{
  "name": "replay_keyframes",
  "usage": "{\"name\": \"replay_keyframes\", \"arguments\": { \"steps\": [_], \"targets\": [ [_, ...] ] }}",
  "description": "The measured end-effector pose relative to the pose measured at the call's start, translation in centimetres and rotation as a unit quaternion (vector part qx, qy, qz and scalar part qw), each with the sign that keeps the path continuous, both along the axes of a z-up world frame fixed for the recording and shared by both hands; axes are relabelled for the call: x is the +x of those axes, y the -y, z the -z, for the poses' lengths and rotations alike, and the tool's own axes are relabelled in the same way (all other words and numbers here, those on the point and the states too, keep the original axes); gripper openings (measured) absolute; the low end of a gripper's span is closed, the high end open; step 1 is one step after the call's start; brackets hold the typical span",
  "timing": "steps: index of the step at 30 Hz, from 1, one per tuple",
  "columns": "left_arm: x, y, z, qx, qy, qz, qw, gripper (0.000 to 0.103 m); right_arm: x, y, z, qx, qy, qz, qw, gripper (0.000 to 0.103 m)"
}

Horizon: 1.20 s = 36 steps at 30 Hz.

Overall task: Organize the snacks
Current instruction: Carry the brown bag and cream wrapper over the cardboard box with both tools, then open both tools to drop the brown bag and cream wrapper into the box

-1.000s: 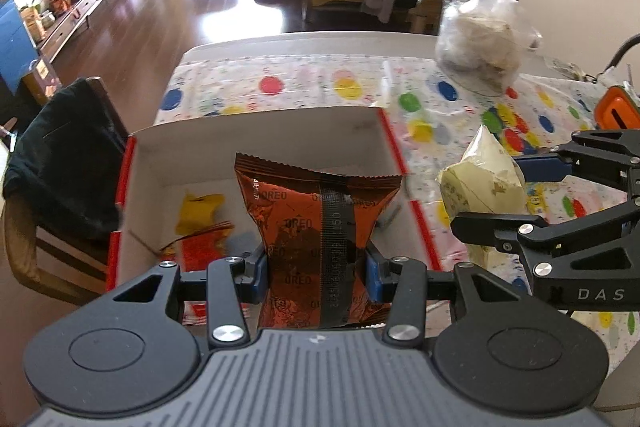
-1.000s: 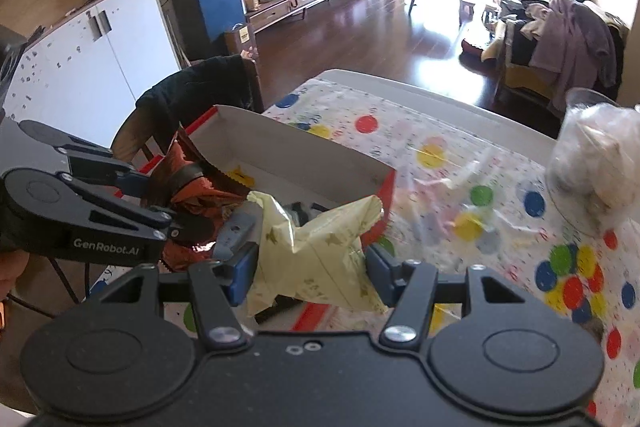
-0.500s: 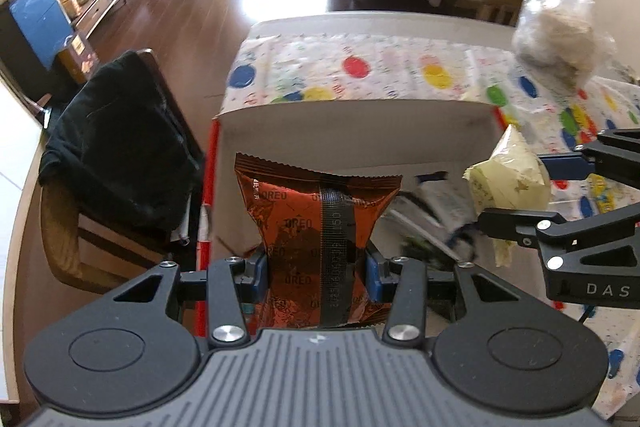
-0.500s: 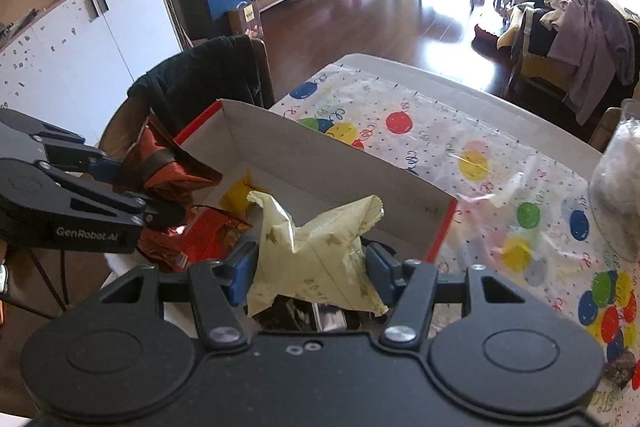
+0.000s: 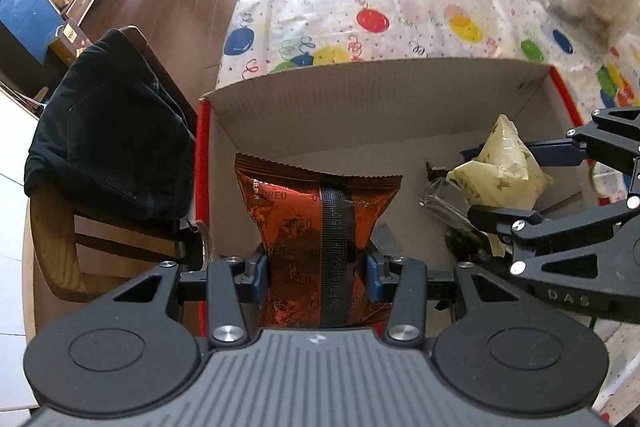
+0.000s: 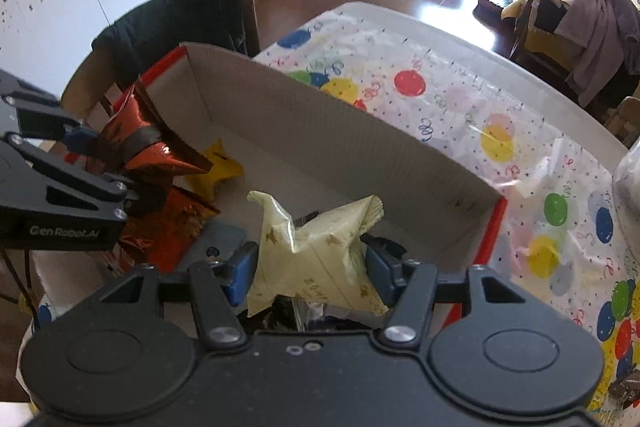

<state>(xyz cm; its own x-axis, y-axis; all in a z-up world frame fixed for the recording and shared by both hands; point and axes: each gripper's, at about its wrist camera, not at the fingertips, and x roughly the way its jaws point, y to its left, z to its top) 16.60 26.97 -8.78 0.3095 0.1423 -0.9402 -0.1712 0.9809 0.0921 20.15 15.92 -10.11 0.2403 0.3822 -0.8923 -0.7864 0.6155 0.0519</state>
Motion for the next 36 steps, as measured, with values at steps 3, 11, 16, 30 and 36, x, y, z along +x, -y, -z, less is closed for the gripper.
{"name": "replay_keyframes", "arguments": {
  "steps": [3, 11, 16, 30, 36],
  "targets": [
    [0.5, 0.2, 0.5, 0.001, -0.010, 0.008, 0.9999, 0.044, 0.0, -0.3, 0.7, -0.012, -0.001, -0.003, 1.000, 0.058],
    [1.3, 1.0, 1.0, 0.008, -0.026, 0.026, 0.9993, 0.044, 0.2, -0.4, 1.5, -0.021, -0.007, -0.008, 1.000, 0.059],
    [1.4, 1.2, 1.0, 0.011, -0.027, 0.026, 0.9992, 0.045, 0.1, -0.4, 1.4, -0.018, -0.013, -0.009, 1.000, 0.059],
    [-0.6, 2.3, -0.4, 0.008, 0.009, 0.029, 0.9995, 0.055, -1.2, 2.1, -1.8, 0.019, -0.001, 0.001, 1.000, 0.062],
    [-1.8, 3.0, -1.9, -0.007, 0.040, 0.025, 0.9989, 0.059, -2.0, 4.1, -3.6, 0.039, 0.007, 0.013, 0.999, 0.069]
  ]
}}
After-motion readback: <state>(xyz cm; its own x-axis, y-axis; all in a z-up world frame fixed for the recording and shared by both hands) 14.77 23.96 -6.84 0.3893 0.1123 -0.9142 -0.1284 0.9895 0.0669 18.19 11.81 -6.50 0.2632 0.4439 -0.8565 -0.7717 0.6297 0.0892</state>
